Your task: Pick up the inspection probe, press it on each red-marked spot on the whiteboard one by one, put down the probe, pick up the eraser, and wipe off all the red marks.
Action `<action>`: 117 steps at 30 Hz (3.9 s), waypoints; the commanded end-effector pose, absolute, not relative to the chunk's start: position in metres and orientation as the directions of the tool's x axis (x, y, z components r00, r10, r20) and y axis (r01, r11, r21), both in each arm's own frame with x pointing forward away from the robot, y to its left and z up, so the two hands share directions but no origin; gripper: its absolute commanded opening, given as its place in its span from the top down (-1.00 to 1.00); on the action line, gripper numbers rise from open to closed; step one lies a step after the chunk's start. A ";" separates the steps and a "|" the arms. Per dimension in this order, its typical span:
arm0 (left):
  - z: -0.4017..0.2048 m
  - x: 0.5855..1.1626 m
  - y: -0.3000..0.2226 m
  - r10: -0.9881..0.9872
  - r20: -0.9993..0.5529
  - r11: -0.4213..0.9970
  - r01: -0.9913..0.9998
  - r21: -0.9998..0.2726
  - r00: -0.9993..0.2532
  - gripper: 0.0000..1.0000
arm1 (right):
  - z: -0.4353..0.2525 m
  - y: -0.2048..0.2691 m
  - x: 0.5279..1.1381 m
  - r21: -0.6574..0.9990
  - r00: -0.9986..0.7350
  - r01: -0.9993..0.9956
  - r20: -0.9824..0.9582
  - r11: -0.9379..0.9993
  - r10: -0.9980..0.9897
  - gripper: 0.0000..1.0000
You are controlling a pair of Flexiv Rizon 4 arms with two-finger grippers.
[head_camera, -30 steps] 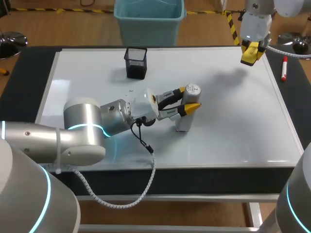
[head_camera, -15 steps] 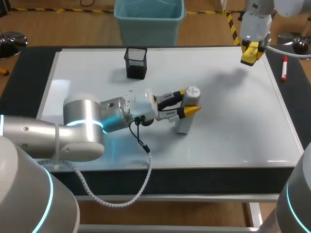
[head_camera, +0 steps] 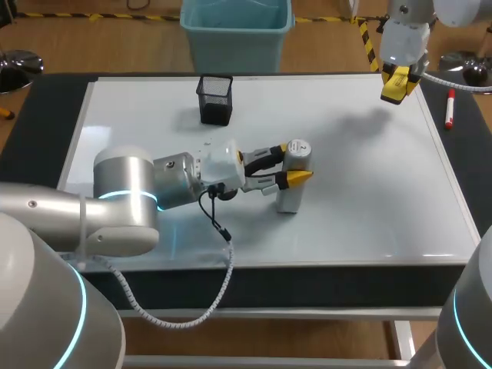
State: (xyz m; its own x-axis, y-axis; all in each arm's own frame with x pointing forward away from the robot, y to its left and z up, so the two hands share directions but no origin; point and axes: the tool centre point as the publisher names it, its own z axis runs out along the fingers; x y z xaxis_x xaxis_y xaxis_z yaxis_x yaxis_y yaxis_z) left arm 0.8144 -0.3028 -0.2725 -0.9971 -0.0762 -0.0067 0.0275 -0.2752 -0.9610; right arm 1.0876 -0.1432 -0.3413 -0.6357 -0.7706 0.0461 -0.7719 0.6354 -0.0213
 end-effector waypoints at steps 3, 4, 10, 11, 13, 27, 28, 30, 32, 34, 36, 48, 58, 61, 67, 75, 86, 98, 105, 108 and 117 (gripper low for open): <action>-0.269 0.812 -0.302 -0.079 -0.008 -0.269 0.030 -0.963 -0.997 1.00 | -0.340 -0.144 1.088 -0.023 -0.634 -0.773 0.049 0.634 -0.772 1.00; -0.269 0.812 -0.302 -0.079 -0.009 -0.269 0.030 -0.963 -0.997 1.00 | -0.340 -0.144 1.088 -0.023 -0.634 -0.773 0.049 0.634 -0.772 1.00; -0.269 0.812 -0.302 -0.080 -0.010 -0.269 0.031 -0.963 -0.997 1.00 | -0.340 -0.144 1.088 -0.023 -0.634 -0.773 0.049 0.634 -0.772 1.00; -0.269 0.812 -0.302 -0.080 -0.011 -0.268 0.032 -0.963 -0.997 1.00 | -0.340 -0.144 1.088 -0.023 -0.634 -0.773 0.049 0.634 -0.772 1.00; -0.267 0.811 -0.301 -0.081 -0.013 -0.269 0.034 -0.963 -0.997 1.00 | -0.340 -0.144 1.088 -0.023 -0.634 -0.773 0.049 0.634 -0.772 1.00; -0.234 0.817 -0.273 -0.138 -0.099 -0.274 0.134 -0.952 -0.985 1.00 | -0.340 -0.144 1.088 -0.023 -0.634 -0.773 0.049 0.634 -0.772 1.00; -0.233 0.817 -0.269 -0.148 -0.100 -0.280 0.139 -0.950 -0.984 1.00 | -0.340 -0.144 1.088 -0.023 -0.634 -0.773 0.049 0.634 -0.772 1.00; -0.231 0.819 -0.260 -0.163 -0.104 -0.277 0.147 -0.950 -0.981 1.00 | -0.340 -0.144 1.088 -0.023 -0.634 -0.773 0.049 0.634 -0.772 1.00; -0.228 0.820 -0.250 -0.178 -0.107 -0.282 0.154 -0.947 -0.978 1.00 | -0.340 -0.144 1.088 -0.023 -0.634 -0.773 0.049 0.634 -0.772 1.00; -0.227 0.823 -0.239 -0.195 -0.105 -0.290 0.160 -0.944 -0.975 1.00 | -0.340 -0.144 1.088 -0.023 -0.634 -0.773 0.049 0.634 -0.772 1.00; -0.225 0.826 -0.228 -0.209 -0.107 -0.293 0.166 -0.942 -0.972 1.00 | -0.340 -0.144 1.088 -0.023 -0.634 -0.773 0.049 0.634 -0.772 1.00; -0.215 0.850 -0.170 -0.269 -0.116 -0.282 0.194 -0.940 -0.956 1.00 | -0.340 -0.144 1.088 -0.023 -0.634 -0.773 0.049 0.634 -0.772 1.00; -0.219 0.867 -0.120 -0.325 -0.103 -0.296 0.205 -0.933 -0.940 1.00 | -0.340 -0.144 1.088 -0.023 -0.634 -0.773 0.049 0.634 -0.772 1.00; -0.218 0.870 -0.110 -0.329 -0.109 -0.286 0.209 -0.935 -0.938 1.00 | -0.340 -0.144 1.088 -0.023 -0.634 -0.773 0.049 0.634 -0.772 1.00; -0.220 0.876 -0.092 -0.346 -0.117 -0.322 0.235 -0.917 -0.931 1.00 | -0.340 -0.144 1.088 -0.023 -0.634 -0.773 0.049 0.634 -0.772 1.00; -0.226 0.883 -0.086 -0.362 -0.115 -0.346 0.248 -0.905 -0.925 1.00 | -0.340 -0.144 1.088 -0.023 -0.634 -0.773 0.049 0.634 -0.772 1.00; -0.223 0.882 -0.085 -0.363 -0.123 -0.366 0.263 -0.893 -0.923 1.00 | -0.340 -0.144 1.088 -0.023 -0.634 -0.773 0.049 0.634 -0.772 1.00; -0.223 0.882 -0.085 -0.363 -0.123 -0.366 0.263 -0.893 -0.923 1.00 | -0.322 -0.096 1.017 -0.063 -0.482 -0.875 0.032 0.480 -0.875 1.00; -0.223 0.882 -0.085 -0.363 -0.123 -0.366 0.263 -0.893 -0.923 1.00 | -0.323 -0.070 0.970 -0.040 -0.381 -0.924 0.054 0.379 -0.923 1.00; -0.223 0.882 -0.085 -0.363 -0.123 -0.366 0.263 -0.893 -0.923 1.00 | -0.326 -0.056 0.949 -0.032 -0.347 -0.938 0.056 0.346 -0.936 1.00; -0.223 0.882 -0.085 -0.363 -0.123 -0.366 0.263 -0.893 -0.923 1.00 | -0.343 -0.022 0.898 -0.021 -0.257 -0.966 0.091 0.256 -0.962 1.00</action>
